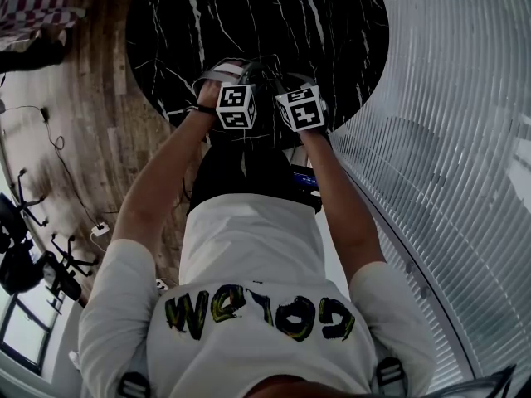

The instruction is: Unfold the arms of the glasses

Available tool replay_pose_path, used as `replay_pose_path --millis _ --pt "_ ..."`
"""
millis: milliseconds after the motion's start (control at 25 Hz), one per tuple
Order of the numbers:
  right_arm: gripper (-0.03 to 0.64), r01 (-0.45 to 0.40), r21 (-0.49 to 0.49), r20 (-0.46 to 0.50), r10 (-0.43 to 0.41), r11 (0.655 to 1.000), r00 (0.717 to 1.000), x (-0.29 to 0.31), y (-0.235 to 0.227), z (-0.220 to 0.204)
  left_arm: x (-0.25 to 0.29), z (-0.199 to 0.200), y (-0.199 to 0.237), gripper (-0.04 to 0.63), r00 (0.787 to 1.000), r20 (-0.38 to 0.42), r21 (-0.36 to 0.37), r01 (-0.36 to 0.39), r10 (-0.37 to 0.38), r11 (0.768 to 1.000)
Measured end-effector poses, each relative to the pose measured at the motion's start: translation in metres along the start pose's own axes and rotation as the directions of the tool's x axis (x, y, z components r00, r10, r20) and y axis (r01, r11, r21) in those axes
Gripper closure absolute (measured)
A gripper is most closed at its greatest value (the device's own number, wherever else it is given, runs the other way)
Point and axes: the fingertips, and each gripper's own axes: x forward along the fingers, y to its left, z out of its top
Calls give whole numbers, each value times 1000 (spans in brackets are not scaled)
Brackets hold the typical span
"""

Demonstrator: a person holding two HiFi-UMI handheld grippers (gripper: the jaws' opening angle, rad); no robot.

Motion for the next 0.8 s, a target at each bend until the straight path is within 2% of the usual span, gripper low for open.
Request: replay_pose_path --millis 200,360,800 --pt "566 -9 7 -2 9 1000 1000 1 -1 1 3 0 -1 477 1000 -21 19 7 -6 1000" --pt "597 -4 16 -1 4 1000 1000 3 -3 0 5 0 -13 477 998 -25 14 50 -50 999" --pt "604 7 49 11 -7 999 1000 3 -5 2 0 -2 -31 479 998 -41 4 49 -49 999"
